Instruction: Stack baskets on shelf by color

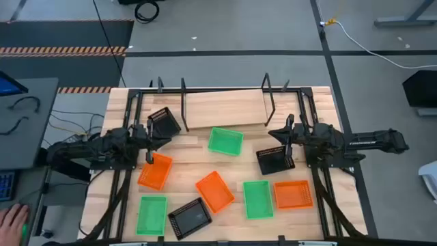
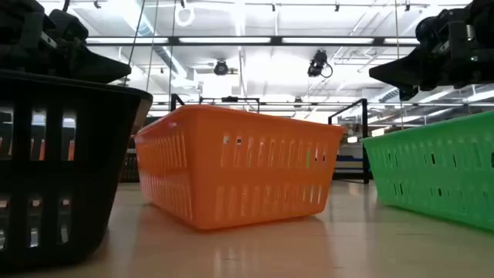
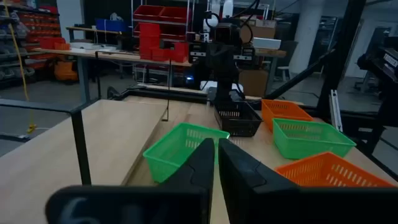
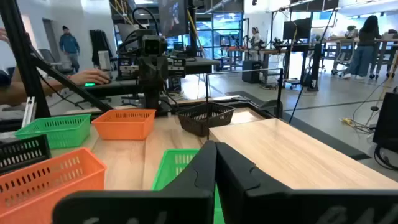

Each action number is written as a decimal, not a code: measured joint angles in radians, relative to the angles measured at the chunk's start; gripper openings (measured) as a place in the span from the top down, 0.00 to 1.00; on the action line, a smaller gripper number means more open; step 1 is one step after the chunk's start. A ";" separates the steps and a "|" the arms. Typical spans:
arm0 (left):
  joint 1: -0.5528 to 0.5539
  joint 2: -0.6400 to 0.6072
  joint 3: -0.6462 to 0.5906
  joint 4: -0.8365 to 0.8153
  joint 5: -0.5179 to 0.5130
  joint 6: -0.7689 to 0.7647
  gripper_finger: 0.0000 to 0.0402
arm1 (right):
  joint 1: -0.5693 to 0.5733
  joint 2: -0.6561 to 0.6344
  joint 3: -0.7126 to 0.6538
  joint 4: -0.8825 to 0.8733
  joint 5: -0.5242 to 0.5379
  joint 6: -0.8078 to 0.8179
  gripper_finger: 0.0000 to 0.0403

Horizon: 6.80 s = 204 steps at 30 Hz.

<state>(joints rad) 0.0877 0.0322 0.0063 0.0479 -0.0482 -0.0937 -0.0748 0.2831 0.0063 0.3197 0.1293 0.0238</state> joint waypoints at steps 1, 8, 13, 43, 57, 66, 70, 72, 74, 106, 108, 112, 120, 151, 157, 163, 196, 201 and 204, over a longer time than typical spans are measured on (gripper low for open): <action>0.000 0.000 0.000 0.000 0.000 0.000 0.93 | 0.000 0.000 0.000 0.000 0.000 0.000 0.97; 0.000 0.000 0.000 0.000 0.000 0.000 0.91 | 0.000 0.000 0.000 0.000 0.000 0.000 0.97; 0.000 0.000 0.000 0.000 0.000 0.000 0.91 | 0.000 0.000 0.000 0.000 0.000 0.000 0.97; 0.000 0.000 0.000 0.000 0.000 0.000 0.92 | 0.000 0.000 0.000 0.000 0.000 0.000 0.97; 0.000 0.000 0.000 0.000 0.000 0.000 0.94 | 0.000 0.000 0.000 0.000 0.000 0.000 0.97; 0.000 0.000 0.000 0.000 0.000 0.000 0.91 | 0.000 0.000 0.000 0.000 0.000 0.000 0.97; 0.000 0.000 0.000 0.000 0.000 0.000 0.92 | 0.000 0.000 0.000 0.000 0.000 0.000 0.97; 0.000 0.000 0.000 0.001 0.000 -0.005 0.93 | 0.000 0.000 0.000 0.000 0.000 0.000 0.97; 0.000 0.000 0.000 0.005 0.000 -0.033 0.93 | 0.000 0.000 0.000 0.000 0.000 0.000 0.97; -0.046 0.304 0.033 0.167 -0.145 -0.074 0.53 | 0.004 0.000 0.000 0.062 0.031 0.042 0.94; -0.046 0.364 0.072 0.201 -0.150 -0.051 0.46 | 0.004 0.000 0.000 0.062 0.034 0.060 0.93; -0.047 0.505 0.110 0.298 -0.150 -0.042 0.38 | 0.004 0.000 0.000 0.062 0.030 0.052 0.91; -0.030 0.831 0.126 0.502 -0.188 -0.021 0.42 | 0.002 0.000 0.000 0.061 0.034 -0.024 0.90; 0.346 1.192 0.309 0.531 -0.043 0.025 0.74 | 0.001 0.000 0.000 0.069 0.041 -0.105 0.90; 0.298 1.192 0.309 0.631 0.039 -0.027 0.74 | 0.001 0.000 0.000 0.069 0.057 -0.111 0.90; 0.224 1.192 0.309 0.734 0.049 -0.027 0.74 | 0.001 0.000 0.000 0.073 0.056 -0.108 0.90; 0.186 1.192 0.538 0.403 0.049 0.166 0.42 | 0.085 1.069 1.083 -1.110 0.005 -0.264 0.63; 0.183 1.164 0.538 0.389 0.049 0.169 0.42 | 0.119 1.191 1.117 -1.056 0.009 -0.398 0.63; 0.183 1.140 0.537 0.377 0.050 0.186 0.42 | 0.128 1.265 1.121 -1.063 0.039 -0.465 0.63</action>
<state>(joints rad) 0.2703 1.1722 0.5434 0.4250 0.0020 0.0925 0.0530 1.5484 1.1271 -0.7429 0.1685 -0.4414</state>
